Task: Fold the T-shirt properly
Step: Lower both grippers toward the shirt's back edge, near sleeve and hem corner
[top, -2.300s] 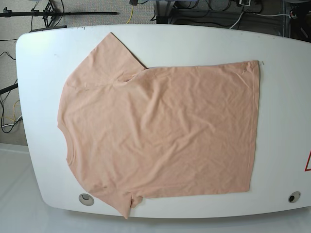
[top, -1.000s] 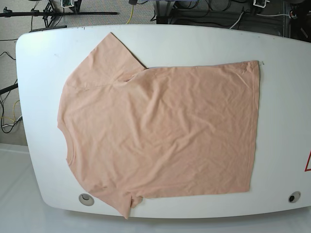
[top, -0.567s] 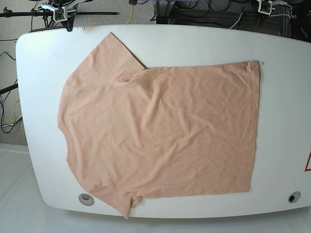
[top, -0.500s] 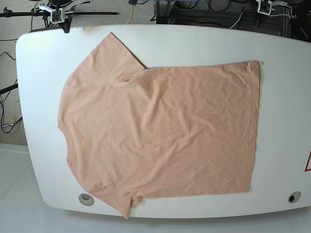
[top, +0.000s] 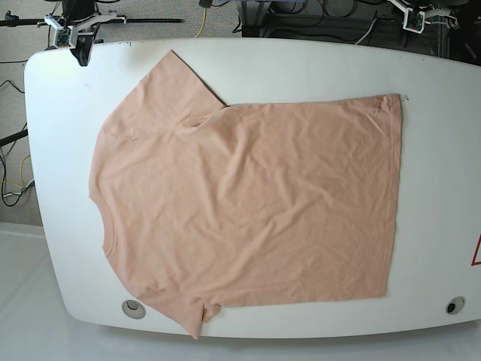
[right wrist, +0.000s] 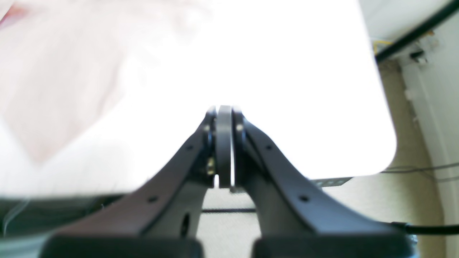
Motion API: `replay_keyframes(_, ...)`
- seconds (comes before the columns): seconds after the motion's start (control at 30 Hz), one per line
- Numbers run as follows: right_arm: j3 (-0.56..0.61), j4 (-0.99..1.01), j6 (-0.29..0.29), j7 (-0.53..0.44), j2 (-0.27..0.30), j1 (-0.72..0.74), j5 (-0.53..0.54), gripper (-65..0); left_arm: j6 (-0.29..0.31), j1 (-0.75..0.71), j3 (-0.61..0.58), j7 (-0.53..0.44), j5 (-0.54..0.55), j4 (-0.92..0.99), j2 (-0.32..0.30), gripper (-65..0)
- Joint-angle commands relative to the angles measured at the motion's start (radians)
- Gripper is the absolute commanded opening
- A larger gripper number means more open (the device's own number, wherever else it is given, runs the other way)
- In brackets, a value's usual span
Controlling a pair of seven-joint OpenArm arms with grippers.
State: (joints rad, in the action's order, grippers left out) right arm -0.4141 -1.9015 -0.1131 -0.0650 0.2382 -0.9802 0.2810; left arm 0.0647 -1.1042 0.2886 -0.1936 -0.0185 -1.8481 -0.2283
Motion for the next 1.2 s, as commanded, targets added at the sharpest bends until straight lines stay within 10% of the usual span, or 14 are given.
replay_keyframes(0.0,-0.016,-0.018,0.001,0.007,0.016,0.017,0.036,-65.0,0.005,-0.003,0.013,-0.004,0.011,-0.036,-0.008,-65.0)
replay_keyframes(1.17,-0.221,-0.028,-0.108,0.501,0.026,0.246,0.487,-65.0,0.072,0.159,0.051,0.118,0.075,-0.156,0.045,-60.2)
